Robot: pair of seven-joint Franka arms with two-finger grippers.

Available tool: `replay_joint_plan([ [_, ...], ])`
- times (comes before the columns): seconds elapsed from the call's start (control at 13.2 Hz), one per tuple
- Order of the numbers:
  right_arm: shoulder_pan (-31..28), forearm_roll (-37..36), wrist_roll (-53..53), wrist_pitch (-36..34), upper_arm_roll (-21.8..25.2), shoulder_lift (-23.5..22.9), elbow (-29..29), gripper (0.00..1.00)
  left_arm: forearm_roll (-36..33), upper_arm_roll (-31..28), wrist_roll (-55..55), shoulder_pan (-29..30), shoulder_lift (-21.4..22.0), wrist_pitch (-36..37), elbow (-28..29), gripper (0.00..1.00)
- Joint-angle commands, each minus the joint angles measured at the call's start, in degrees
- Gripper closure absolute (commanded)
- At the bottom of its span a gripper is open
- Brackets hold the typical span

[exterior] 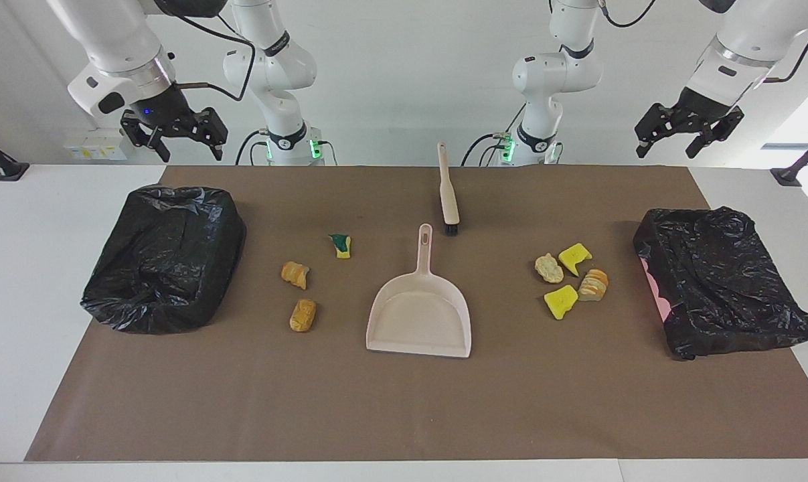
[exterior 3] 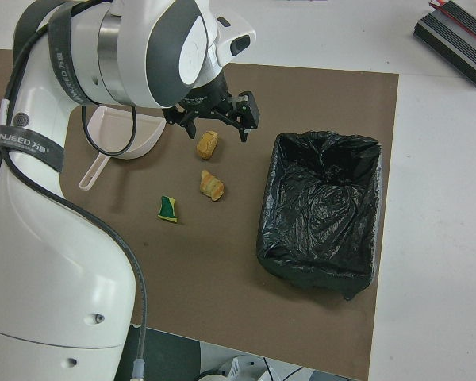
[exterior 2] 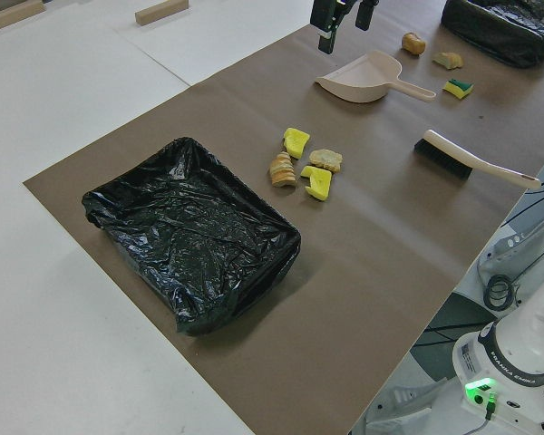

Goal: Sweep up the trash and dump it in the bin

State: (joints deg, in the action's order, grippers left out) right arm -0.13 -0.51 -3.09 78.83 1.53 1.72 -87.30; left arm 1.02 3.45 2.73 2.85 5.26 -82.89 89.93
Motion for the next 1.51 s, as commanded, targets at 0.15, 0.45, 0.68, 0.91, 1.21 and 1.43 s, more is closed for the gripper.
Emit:
replay_joint_plan([
  [0.15,-0.14,-0.55,2.21,-1.13,-0.21,-0.05,1.78,0.0,-0.84,0.42,0.26,0.58,0.89,0.63,0.51,0.0],
  [0.45,0.04,-0.64,2.3,-0.43,-0.3,1.09,0.02,0.0,-0.84,0.33,0.26,0.58,0.89,0.63,0.51,0.0],
  [0.68,0.21,-0.54,2.56,-0.34,-0.39,0.92,0.28,0.0,-0.84,0.42,0.26,0.58,0.89,0.63,0.51,0.0],
  [0.91,-0.22,-0.98,0.9,-0.25,-0.13,0.92,0.55,0.0,-0.84,0.33,0.26,0.58,0.89,0.63,0.51,0.0],
  [1.21,-0.58,-1.17,-0.34,-0.34,-0.21,1.45,0.2,0.0,-0.84,0.33,0.26,0.58,0.89,0.63,0.51,0.0],
  [1.43,0.22,-2.13,-0.25,-0.34,-0.82,0.75,0.72,0.0,-0.84,0.33,0.26,0.58,0.89,0.63,0.51,0.0],
])
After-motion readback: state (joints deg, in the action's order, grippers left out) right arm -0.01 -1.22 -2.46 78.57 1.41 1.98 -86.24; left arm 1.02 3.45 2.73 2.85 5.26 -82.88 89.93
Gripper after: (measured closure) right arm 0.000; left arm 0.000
